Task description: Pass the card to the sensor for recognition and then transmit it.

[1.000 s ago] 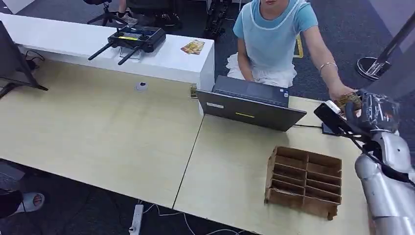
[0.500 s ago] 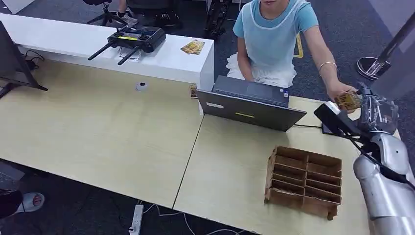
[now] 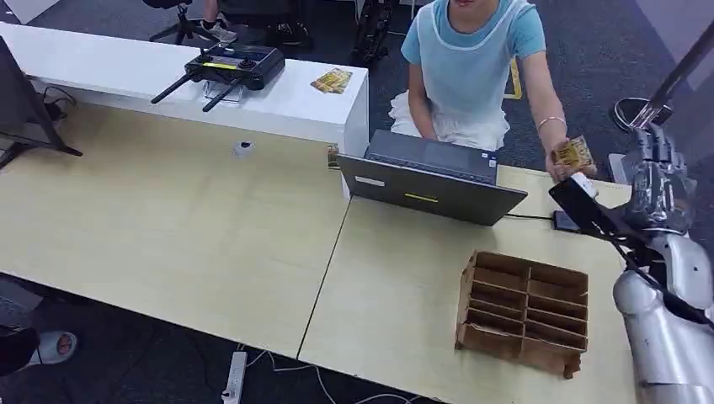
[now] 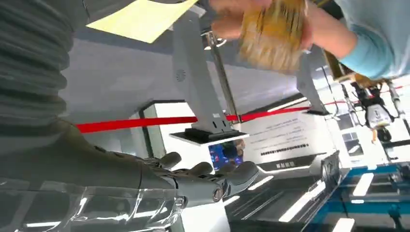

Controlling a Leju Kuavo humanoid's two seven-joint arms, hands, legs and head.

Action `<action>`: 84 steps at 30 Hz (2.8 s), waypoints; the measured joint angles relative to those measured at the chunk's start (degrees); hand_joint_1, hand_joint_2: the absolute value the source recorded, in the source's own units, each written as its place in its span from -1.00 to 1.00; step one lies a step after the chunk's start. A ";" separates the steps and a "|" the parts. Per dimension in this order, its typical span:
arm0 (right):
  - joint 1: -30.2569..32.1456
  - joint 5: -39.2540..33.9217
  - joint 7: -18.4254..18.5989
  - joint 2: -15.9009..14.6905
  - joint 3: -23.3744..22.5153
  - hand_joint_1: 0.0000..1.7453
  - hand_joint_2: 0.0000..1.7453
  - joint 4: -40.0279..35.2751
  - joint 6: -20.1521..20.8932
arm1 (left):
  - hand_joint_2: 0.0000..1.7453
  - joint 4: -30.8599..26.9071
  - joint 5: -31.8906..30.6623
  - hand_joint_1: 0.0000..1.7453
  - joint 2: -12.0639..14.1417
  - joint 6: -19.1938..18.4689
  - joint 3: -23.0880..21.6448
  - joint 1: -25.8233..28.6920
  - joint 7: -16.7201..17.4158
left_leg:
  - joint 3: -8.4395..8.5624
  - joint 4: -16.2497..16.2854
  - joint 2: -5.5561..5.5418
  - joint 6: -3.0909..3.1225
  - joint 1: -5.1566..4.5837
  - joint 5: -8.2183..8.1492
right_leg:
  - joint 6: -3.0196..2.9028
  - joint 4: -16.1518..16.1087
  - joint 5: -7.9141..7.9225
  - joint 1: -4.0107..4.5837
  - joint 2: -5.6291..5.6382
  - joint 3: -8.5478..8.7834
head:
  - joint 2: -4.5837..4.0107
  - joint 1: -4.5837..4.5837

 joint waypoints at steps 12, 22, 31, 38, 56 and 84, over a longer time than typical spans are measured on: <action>17.81 -50.55 -7.98 1.40 -15.48 -1.00 1.00 -29.35 12.01 | 1.00 0.00 2.41 -1.00 0.00 1.20 0.33 0.41 -0.07 | -0.06 -0.01 -0.04 -0.01 0.00 -0.04 | 0.02 -0.06 -0.03 0.00 -0.09 0.00 | 0.00 0.00; 35.55 -80.60 -9.01 4.66 -22.51 -1.00 1.00 -44.72 30.21 | 1.00 0.00 3.98 -1.00 -0.02 2.12 2.12 0.64 -1.07 | -0.05 -0.03 -0.01 -0.02 0.04 -0.08 | 0.00 -0.05 -0.05 0.04 -0.04 -0.02 | 0.00 0.00; 48.20 -63.95 -13.72 7.06 -18.86 -1.00 1.00 -51.62 24.31 | 1.00 0.00 4.66 -1.00 -0.28 3.21 3.72 0.73 -1.51 | -0.06 -0.03 0.04 0.00 0.09 -0.10 | -0.03 -0.05 -0.07 0.11 0.00 -0.01 | 0.00 0.00; 54.10 -58.35 -16.24 8.77 -15.84 -1.00 1.00 -53.91 19.38 | 1.00 0.00 4.96 -1.00 -0.50 3.61 4.63 0.92 -2.58 | -0.04 -0.03 0.07 0.00 0.09 -0.10 | -0.04 -0.06 -0.07 0.10 0.01 -0.01 | 0.00 0.00; 57.72 -53.50 -18.01 10.40 -13.74 -1.00 1.00 -53.61 19.85 | 1.00 0.00 5.01 -1.00 -0.87 4.04 6.03 0.92 -2.43 | -0.04 -0.03 0.13 0.00 0.09 -0.10 | -0.04 -0.06 -0.07 0.11 0.03 -0.01 | 0.00 0.00; 57.74 -57.96 -18.14 15.58 -15.38 -1.00 1.00 -52.75 18.84 | 1.00 0.00 3.56 -1.00 -0.92 4.09 6.21 0.92 -2.19 | -0.03 -0.03 0.15 0.00 0.09 -0.10 | -0.04 -0.07 -0.07 0.11 0.04 -0.01 | 0.02 0.00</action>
